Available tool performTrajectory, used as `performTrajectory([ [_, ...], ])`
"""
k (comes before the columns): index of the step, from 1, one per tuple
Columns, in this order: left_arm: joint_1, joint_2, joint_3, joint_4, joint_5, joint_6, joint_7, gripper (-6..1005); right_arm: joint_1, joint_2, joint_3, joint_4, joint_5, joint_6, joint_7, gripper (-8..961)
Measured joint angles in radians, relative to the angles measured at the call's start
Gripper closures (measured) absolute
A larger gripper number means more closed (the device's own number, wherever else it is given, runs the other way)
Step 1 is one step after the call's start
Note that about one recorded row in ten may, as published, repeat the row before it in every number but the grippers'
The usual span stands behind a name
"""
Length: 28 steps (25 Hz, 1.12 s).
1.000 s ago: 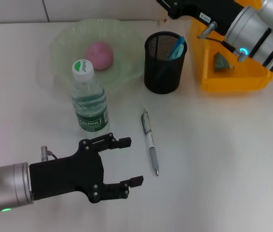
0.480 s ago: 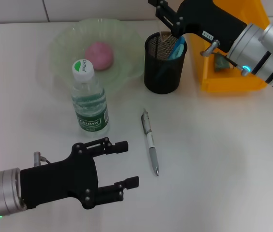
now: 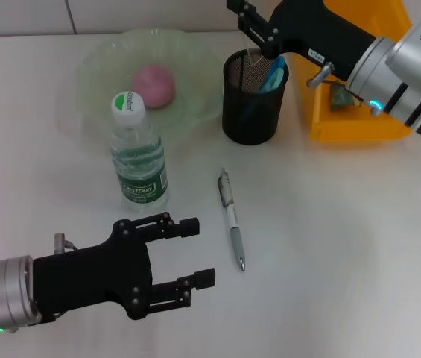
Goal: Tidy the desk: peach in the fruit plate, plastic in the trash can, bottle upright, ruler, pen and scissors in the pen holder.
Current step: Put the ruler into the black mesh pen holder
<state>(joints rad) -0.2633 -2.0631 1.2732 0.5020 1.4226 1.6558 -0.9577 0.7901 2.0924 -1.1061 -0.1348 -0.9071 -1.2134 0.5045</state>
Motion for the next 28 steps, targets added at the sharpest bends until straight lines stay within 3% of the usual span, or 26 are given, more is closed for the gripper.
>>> performTrajectory([
  [8,-0.002,-0.001,0.0,0.004,-0.001,0.002,0.0,298,0.016,0.0,0.0,0.005,0.001,0.071,-0.008,559],
  [28,-0.01,0.0,0.0,0.004,-0.005,0.004,0.005,302,0.016,0.0,0.0,0.029,-0.008,0.048,-0.018,547],
])
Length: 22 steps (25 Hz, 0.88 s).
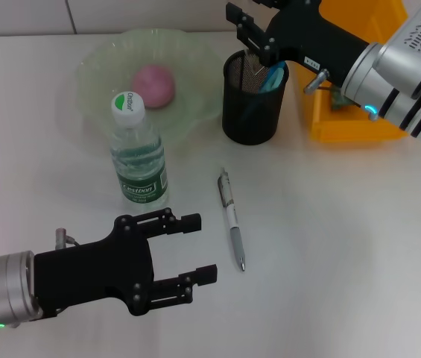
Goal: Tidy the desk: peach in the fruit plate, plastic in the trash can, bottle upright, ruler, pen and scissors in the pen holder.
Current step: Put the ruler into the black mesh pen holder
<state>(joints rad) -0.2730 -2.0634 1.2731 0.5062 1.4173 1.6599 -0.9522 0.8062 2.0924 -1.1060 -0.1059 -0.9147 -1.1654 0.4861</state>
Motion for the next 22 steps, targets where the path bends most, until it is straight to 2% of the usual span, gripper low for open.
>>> performTrajectory([
  [13,-0.002,-0.001,0.0,0.0,0.0,-0.001,0.001,302,-0.003,0.0,0.006,-0.002,0.005,-0.06,0.0,539],
  [22,-0.003,-0.001,-0.002,0.0,0.0,-0.003,0.003,301,0.001,0.0,0.008,0.003,0.007,-0.048,0.0,533],
])
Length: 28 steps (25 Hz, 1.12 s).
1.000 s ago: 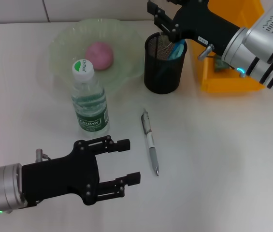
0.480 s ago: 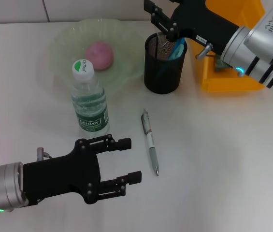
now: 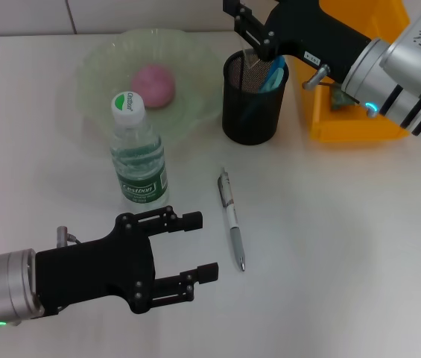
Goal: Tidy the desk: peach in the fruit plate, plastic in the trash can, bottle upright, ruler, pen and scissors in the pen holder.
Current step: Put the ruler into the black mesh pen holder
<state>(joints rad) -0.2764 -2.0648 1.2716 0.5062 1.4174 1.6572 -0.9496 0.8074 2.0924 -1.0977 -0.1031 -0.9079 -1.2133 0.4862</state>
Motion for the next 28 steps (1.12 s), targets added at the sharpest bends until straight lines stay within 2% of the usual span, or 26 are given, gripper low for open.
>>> performTrajectory([
  [28,-0.004,-0.003,0.0,0.012,-0.002,-0.001,0.0,302,0.008,0.0,-0.007,0.018,-0.007,0.075,-0.002,516],
])
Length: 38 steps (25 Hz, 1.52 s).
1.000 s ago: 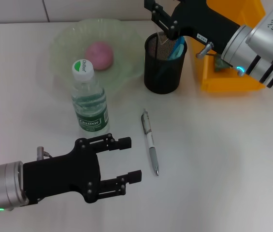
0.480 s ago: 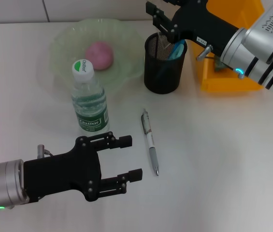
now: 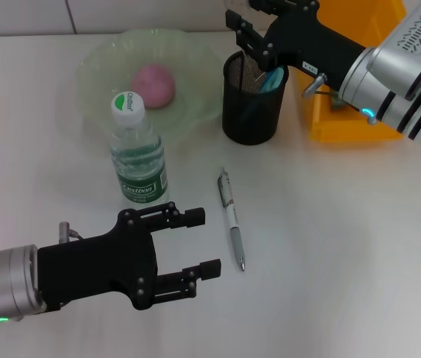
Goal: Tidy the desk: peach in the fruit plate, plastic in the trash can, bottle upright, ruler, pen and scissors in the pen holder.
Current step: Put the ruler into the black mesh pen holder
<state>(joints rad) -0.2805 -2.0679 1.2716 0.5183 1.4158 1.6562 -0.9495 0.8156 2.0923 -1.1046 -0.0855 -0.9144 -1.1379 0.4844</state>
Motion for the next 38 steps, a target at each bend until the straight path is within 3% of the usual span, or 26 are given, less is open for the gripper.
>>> performTrajectory([
  [38,-0.009,-0.002,0.0,0.001,0.0,0.0,0.0,302,-0.003,0.0,-0.05,-0.001,-0.003,-0.018,-0.05,494],
])
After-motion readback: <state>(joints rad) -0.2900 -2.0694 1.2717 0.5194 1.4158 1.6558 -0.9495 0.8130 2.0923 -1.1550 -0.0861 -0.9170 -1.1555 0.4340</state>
